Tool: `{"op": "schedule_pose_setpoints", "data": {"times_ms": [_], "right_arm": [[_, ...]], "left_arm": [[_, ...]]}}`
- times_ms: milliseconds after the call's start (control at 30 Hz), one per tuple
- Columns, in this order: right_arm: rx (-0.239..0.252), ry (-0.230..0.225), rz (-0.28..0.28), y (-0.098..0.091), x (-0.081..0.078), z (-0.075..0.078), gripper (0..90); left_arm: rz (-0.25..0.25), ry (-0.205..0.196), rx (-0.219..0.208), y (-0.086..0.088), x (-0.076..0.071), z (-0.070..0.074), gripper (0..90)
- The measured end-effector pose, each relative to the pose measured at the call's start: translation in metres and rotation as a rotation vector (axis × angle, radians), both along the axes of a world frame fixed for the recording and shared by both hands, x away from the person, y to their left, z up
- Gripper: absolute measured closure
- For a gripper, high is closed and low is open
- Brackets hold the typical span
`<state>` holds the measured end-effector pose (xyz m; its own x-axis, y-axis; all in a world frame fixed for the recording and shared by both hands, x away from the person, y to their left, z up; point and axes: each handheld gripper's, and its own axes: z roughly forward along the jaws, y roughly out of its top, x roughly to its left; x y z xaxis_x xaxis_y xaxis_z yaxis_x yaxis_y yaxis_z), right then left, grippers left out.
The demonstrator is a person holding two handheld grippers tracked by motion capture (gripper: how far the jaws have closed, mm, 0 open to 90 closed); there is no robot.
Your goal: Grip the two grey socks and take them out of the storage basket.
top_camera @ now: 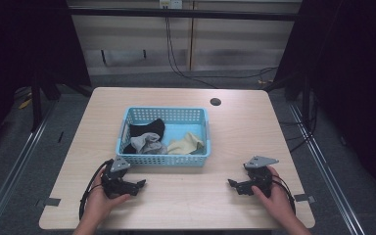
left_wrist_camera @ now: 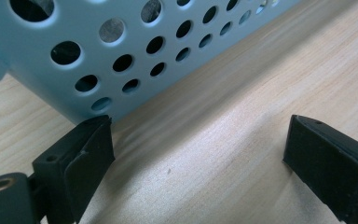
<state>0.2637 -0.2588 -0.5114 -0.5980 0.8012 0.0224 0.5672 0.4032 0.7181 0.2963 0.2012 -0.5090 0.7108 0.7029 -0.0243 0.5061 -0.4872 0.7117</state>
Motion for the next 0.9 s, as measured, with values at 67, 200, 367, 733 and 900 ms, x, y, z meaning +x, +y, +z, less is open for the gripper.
{"op": "schedule_pose_setpoints", "data": {"times_ms": [67, 200, 367, 733, 900], "right_arm": [[0.0, 0.0, 0.0, 0.0, 0.0, 0.0, 11.4], [0.001, 0.001, 0.0, 0.0, 0.0, 0.0, 11.4], [0.001, 0.0, 0.002, 0.0, 0.0, 0.0, 11.4], [0.0, 0.0, 0.001, 0.0, 0.0, 0.0, 11.4], [0.001, 0.0, 0.002, 0.0, 0.0, 0.0, 11.4]], "left_arm": [[0.005, -0.001, -0.002, 0.0, 0.0, 0.0, 7.5], [0.021, 0.012, -0.005, 0.002, 0.0, 0.001, 7.5], [0.078, 0.11, 0.017, 0.008, -0.001, 0.013, 17.3], [0.161, 0.363, 0.078, 0.034, 0.007, 0.04, 20.5], [0.148, 0.413, 0.115, 0.033, 0.014, 0.051, 20.5]]}}
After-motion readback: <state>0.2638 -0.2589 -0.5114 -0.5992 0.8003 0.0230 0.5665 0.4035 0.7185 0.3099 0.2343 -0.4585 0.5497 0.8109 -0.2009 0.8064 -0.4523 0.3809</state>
